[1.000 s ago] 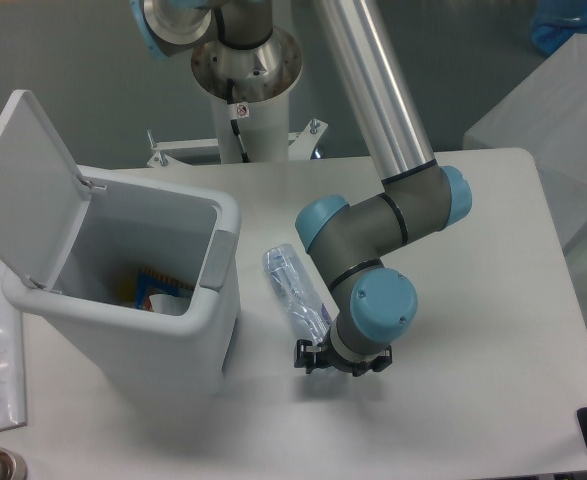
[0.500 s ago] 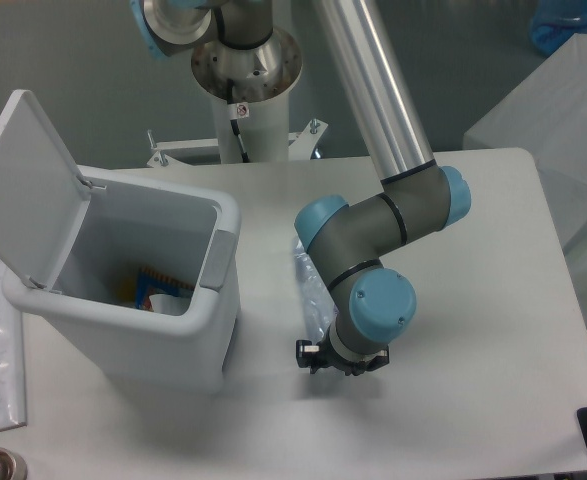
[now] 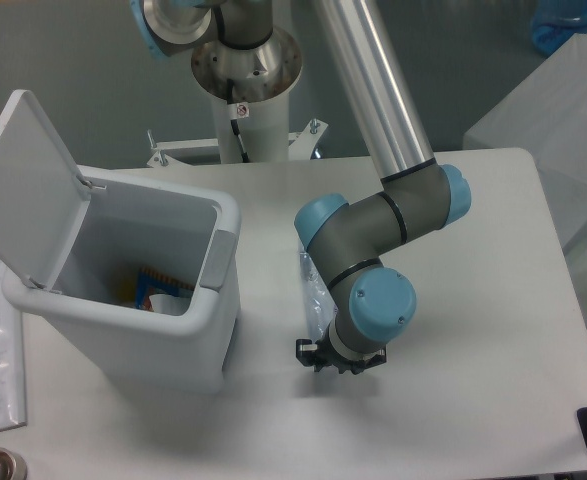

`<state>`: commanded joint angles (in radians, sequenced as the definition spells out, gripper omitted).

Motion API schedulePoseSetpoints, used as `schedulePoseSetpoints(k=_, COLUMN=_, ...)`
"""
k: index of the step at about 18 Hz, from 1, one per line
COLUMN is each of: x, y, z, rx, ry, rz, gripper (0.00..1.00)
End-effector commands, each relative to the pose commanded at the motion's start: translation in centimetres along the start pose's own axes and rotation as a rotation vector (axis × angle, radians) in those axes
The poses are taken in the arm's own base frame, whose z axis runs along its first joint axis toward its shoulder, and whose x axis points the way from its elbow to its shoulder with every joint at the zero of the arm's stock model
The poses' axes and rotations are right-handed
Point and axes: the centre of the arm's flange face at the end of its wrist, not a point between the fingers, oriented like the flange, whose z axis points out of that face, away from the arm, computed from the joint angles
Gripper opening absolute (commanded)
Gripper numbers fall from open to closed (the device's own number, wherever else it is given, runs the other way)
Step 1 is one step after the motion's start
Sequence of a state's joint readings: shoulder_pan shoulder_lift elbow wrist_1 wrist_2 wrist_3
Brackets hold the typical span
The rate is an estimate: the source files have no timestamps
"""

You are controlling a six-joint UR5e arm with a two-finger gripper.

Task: Place the trash in the trash can
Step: 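Lower the gripper onto the bottle cap end and close it, then lift the bottle upright and carry it over the bin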

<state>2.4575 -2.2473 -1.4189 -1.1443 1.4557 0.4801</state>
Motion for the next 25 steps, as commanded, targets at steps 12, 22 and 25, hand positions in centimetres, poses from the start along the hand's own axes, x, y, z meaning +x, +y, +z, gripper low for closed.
schedulePoseSetpoints(k=12, x=1.0, y=-2.5, z=-13.6, rx=0.286, ry=0.031, rz=0.033, gripper=0.03)
schedulePoseSetpoints(k=22, x=6.6, y=-1.5, z=-31.6, rx=0.747, ry=0.015, rz=0.192, gripper=0.03)
schedulePoseSetpoints(k=25, x=8.3, y=-0.1, z=-35.4, rx=0.851, ry=0.049, rz=0.244, gripper=0.03)
